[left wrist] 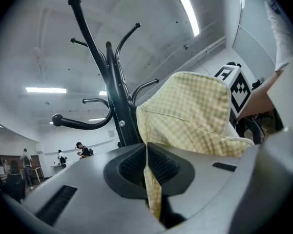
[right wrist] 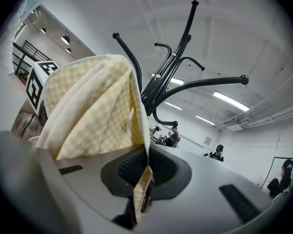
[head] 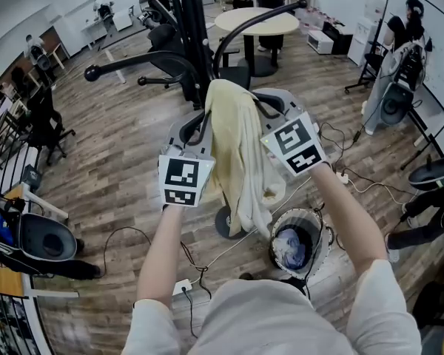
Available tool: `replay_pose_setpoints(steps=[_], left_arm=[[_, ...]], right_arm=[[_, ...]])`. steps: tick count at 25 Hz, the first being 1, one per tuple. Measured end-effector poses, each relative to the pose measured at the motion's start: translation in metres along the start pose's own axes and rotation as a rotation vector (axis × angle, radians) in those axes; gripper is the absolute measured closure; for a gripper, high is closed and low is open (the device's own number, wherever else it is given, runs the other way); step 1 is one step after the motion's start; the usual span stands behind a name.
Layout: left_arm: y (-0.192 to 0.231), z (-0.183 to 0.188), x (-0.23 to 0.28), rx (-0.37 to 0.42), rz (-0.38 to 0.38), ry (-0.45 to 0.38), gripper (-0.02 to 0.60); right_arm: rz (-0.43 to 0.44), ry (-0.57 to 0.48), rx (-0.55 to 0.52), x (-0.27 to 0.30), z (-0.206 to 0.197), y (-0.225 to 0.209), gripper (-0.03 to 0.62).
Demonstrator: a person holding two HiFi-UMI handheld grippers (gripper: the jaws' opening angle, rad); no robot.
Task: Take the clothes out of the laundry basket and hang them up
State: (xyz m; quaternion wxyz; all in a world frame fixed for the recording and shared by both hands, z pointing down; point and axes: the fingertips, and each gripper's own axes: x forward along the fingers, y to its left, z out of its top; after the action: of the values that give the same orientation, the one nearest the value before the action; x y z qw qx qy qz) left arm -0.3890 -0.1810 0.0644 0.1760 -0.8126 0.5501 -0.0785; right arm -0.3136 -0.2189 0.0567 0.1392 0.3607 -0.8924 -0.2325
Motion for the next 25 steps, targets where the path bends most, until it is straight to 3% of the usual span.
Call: replay_pose_setpoints(steps=[12, 15, 18, 25], left_arm=[[0.0, 0.003, -0.005, 0.01, -0.019, -0.034, 0.555], [0.002, 0.002, -0.008, 0.006, -0.024, -0.042, 0.554], [0.004, 0.001, -0.011, -0.001, -0.035, -0.039, 0.492], [0.016, -0.004, -0.018, -0.018, -0.027, -0.034, 0.442]], right_arm=[[0.092, -0.077, -0.023, -0.006, 0.001, 0.027, 0.571], [0.091, -0.069, -0.025, -0.007, -0.002, 0.026, 0.537], [0.085, -0.054, -0.025, -0.008, -0.006, 0.023, 0.529], [0.076, -0.023, -0.023, -0.011, -0.017, 0.012, 0.486]])
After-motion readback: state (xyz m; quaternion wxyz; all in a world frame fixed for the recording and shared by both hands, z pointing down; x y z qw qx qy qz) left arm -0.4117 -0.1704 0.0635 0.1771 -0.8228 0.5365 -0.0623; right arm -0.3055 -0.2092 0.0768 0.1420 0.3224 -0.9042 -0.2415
